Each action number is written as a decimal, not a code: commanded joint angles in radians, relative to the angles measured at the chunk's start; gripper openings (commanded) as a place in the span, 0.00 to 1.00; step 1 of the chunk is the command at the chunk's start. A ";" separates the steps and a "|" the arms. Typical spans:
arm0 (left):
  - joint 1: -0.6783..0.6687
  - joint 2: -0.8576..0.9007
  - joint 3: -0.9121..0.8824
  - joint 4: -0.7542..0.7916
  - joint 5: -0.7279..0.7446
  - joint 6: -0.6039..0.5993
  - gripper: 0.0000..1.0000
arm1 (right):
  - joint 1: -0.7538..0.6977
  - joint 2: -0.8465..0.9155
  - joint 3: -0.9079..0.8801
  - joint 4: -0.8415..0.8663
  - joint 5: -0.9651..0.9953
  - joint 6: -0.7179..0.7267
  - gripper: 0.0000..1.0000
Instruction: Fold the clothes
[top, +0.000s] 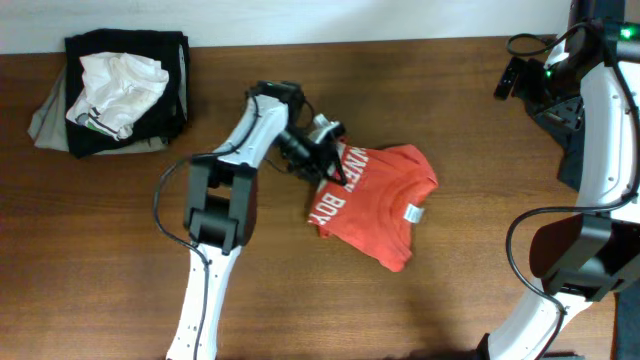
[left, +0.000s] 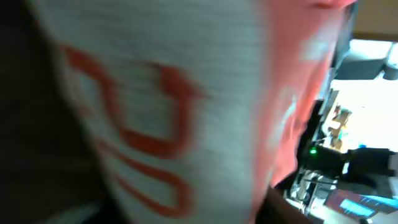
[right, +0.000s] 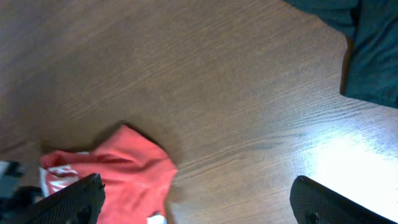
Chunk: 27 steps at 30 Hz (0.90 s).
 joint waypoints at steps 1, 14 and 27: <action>-0.019 0.024 -0.015 0.057 -0.138 -0.189 0.13 | 0.004 -0.007 0.008 -0.001 0.004 0.000 0.99; 0.305 0.024 0.386 0.124 -0.603 -0.289 0.01 | 0.004 -0.007 0.008 -0.001 0.004 0.000 0.99; 0.507 0.023 0.686 0.165 -0.709 -0.290 0.01 | 0.004 -0.007 0.008 -0.001 0.004 0.000 0.99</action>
